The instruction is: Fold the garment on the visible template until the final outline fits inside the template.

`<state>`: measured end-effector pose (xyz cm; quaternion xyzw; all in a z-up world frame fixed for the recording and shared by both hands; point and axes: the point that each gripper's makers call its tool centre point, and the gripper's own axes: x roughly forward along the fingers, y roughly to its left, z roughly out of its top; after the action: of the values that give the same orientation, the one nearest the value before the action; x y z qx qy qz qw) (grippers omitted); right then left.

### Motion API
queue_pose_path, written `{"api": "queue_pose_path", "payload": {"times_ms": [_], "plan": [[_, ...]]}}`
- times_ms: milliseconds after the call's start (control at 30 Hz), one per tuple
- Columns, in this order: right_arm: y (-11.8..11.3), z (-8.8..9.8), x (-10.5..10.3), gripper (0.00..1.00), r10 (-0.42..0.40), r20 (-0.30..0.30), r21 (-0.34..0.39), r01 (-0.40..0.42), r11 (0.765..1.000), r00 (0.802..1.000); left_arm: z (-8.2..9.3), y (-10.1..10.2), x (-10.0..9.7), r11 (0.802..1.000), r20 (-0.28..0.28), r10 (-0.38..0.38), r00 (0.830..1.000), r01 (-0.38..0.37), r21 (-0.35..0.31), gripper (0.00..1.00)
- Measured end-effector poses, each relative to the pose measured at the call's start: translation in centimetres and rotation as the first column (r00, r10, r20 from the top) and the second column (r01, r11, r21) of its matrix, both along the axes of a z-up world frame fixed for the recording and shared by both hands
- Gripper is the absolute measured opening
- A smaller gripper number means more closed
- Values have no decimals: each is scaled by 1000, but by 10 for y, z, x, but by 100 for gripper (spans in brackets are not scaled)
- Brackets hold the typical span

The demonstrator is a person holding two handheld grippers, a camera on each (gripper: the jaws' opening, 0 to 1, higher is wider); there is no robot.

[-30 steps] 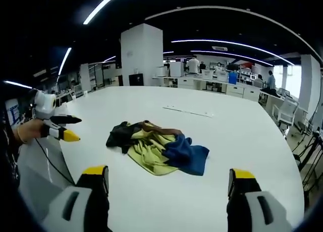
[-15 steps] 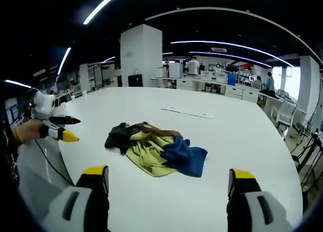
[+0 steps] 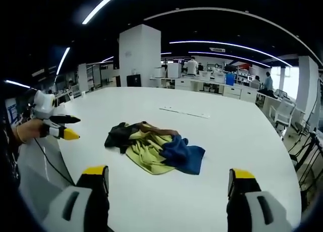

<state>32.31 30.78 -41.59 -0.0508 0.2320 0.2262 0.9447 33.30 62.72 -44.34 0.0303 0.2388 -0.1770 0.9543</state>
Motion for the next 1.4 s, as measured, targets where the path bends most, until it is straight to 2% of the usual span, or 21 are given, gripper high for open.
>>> {"api": "queue_pose_path", "payload": {"times_ms": [233,567,900,1100,1333,1400], "plan": [[-2,4,0,99,-13,8,26,12,1000,1000,-3,-4,-1,1000,-12,-18,1000,18,6,90],[3,-1,6,99,11,0,33,-11,999,1000,-4,-2,-2,1000,-11,-14,1000,14,19,94],[5,0,14,96,47,2,43,-47,998,999,-7,-7,-3,999,-29,-38,999,39,23,92],[6,2,22,89,71,10,52,-71,996,997,-3,-15,1,998,-24,-60,998,61,22,86],[8,5,37,80,103,20,57,-104,993,995,3,-22,17,997,-9,-70,998,70,37,79],[9,3,41,75,124,18,51,-125,991,992,4,-24,22,996,-5,-77,997,77,37,76]]}}
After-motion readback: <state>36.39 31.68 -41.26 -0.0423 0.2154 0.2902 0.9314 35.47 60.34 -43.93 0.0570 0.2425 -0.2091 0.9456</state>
